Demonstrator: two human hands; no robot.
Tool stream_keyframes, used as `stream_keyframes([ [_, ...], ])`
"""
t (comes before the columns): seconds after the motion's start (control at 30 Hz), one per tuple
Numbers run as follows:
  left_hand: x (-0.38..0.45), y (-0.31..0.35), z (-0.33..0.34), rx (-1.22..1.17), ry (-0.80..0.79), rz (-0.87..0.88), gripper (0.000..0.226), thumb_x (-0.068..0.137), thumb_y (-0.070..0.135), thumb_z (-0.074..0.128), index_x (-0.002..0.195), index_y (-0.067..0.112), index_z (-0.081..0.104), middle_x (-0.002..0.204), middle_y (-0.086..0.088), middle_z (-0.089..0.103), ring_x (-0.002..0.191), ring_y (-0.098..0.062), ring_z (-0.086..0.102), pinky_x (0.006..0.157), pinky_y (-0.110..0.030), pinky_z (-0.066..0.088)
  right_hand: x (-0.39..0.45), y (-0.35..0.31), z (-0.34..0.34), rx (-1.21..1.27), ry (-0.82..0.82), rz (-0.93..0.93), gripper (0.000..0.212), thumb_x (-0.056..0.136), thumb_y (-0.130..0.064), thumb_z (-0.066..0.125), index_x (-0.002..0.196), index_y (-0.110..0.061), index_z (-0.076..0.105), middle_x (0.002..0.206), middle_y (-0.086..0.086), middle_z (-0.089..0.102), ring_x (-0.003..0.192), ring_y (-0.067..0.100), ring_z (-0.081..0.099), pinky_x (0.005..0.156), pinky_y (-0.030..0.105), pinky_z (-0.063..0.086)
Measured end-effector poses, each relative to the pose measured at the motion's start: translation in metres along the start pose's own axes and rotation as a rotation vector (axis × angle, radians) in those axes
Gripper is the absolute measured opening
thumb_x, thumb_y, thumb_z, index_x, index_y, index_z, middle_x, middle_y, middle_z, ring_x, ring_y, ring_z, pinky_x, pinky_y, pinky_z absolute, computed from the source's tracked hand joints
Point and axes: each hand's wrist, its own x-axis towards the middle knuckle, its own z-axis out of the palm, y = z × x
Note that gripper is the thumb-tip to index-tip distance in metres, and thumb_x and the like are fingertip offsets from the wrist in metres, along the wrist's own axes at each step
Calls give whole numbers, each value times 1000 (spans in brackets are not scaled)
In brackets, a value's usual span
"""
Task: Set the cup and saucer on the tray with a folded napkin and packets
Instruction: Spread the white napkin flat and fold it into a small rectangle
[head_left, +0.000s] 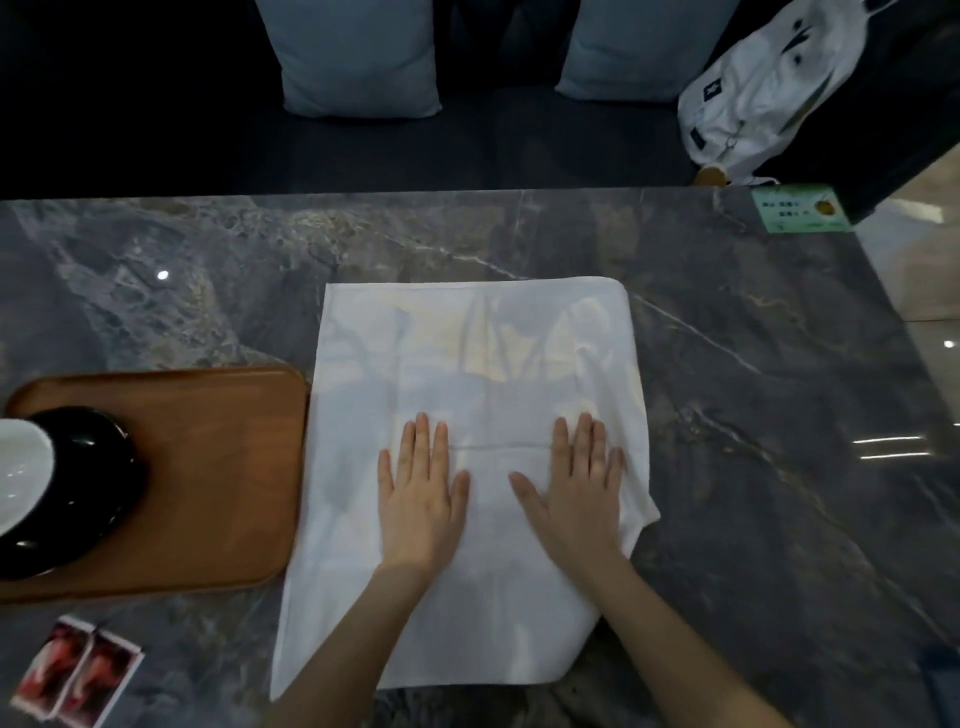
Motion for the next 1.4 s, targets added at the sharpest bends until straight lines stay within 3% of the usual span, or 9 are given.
stream_keyframes([
  [0.2,-7,4,-4,-24,-72,-18,75,80,49,-5,146,15,7,156,-5,3,142,-17,-6,115,-41,-4,0,14,-17,188,-79,-87,77,88,-59,15,148,-11,9,158,11,8,146,24,4,117,37,2],
  [0.27,-11,5,-11,-41,-93,-8,78,78,49,-8,146,13,7,156,-3,-1,144,-19,-1,115,-44,-2,-8,17,-38,447,-51,-84,51,96,-34,36,140,-6,34,149,12,33,139,24,28,112,23,18],
  [0.33,-25,7,-15,-62,-27,72,69,89,46,3,143,8,23,153,-10,19,142,-25,18,112,-52,15,-23,19,-58,600,187,-76,27,95,-13,44,118,-6,56,121,10,59,112,23,54,92,12,31],
  [0.47,-69,18,-4,-84,2,245,58,96,37,10,137,6,37,145,-13,40,135,-23,23,108,-50,26,-49,34,-70,686,489,170,24,88,-12,50,109,-2,58,102,5,56,93,20,53,79,19,38],
  [0.57,-86,26,6,-60,-25,265,54,90,33,28,135,5,40,143,-13,42,133,-21,23,105,-45,17,-60,46,-58,711,381,431,36,84,-15,61,116,1,54,113,16,54,104,28,52,88,33,42],
  [0.67,-89,25,13,-31,-58,220,56,85,33,32,133,5,44,140,-12,47,131,-22,34,103,-43,18,-69,47,-40,804,269,554,33,86,-17,61,113,0,56,110,17,59,101,31,56,80,27,37],
  [0.93,-88,13,12,2,-79,239,57,85,33,32,135,6,41,141,-11,46,132,-18,25,104,-41,17,-69,39,-43,915,323,521,13,87,-10,58,93,-3,67,81,1,62,77,16,55,68,22,37],
  [1.2,-88,12,11,-3,-96,232,56,87,34,31,136,8,37,142,-10,45,132,-20,28,104,-40,15,-65,53,-54,1124,440,621,11,97,-12,40,100,-5,48,93,8,52,85,20,48,72,25,33],
  [1.4,-90,13,14,-40,-93,237,56,87,35,30,136,9,39,142,-9,45,129,-25,44,107,-44,31,-57,58,-66,1033,421,490,7,96,-13,38,93,-10,43,75,-4,48,78,19,47,69,28,33],
])
